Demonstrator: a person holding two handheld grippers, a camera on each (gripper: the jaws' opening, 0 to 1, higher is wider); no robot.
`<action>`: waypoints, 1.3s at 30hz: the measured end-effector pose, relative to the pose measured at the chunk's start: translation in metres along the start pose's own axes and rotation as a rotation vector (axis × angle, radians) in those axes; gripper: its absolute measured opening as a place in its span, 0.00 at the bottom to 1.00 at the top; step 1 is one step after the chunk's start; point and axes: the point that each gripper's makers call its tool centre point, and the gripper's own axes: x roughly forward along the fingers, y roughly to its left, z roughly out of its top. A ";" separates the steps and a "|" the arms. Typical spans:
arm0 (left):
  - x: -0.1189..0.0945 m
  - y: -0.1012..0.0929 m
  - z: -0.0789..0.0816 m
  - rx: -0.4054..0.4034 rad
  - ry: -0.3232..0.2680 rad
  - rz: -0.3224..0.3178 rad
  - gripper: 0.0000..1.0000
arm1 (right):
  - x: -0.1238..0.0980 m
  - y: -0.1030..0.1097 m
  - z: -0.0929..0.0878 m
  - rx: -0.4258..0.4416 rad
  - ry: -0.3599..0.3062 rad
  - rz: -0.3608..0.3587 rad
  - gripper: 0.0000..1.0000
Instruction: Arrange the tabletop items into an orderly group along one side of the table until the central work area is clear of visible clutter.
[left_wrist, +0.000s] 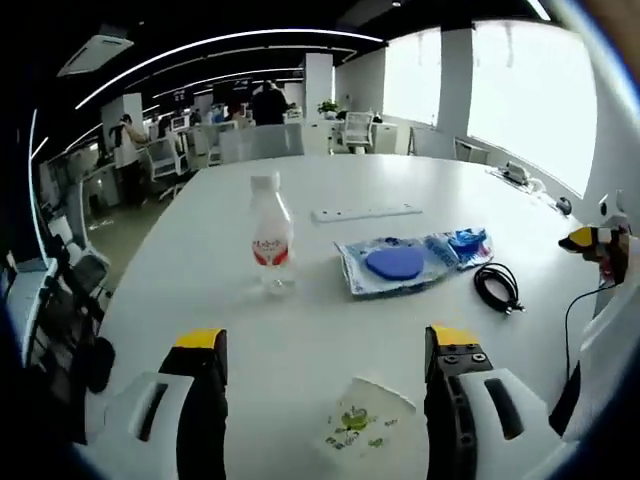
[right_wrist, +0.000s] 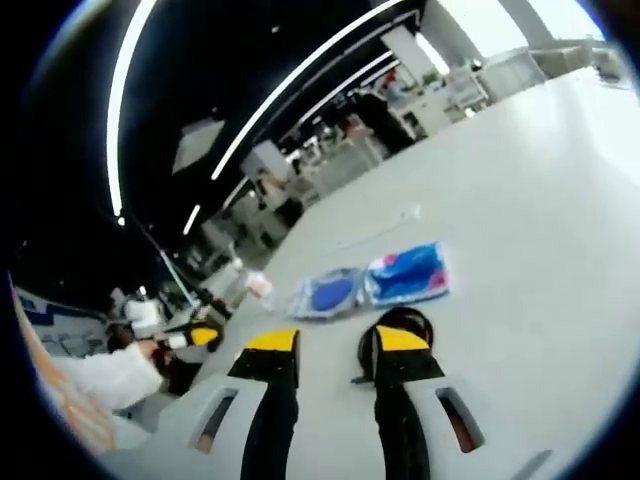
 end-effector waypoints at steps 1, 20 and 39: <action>-0.008 -0.006 -0.005 0.001 -0.004 0.005 0.83 | 0.000 -0.001 -0.003 0.000 0.004 0.003 0.27; -0.041 -0.019 -0.059 -0.064 0.039 0.078 0.88 | -0.035 -0.034 -0.017 0.074 0.013 -0.059 0.28; 0.005 -0.038 -0.094 0.605 0.495 -0.177 0.79 | -0.031 -0.026 -0.017 0.095 0.018 -0.059 0.27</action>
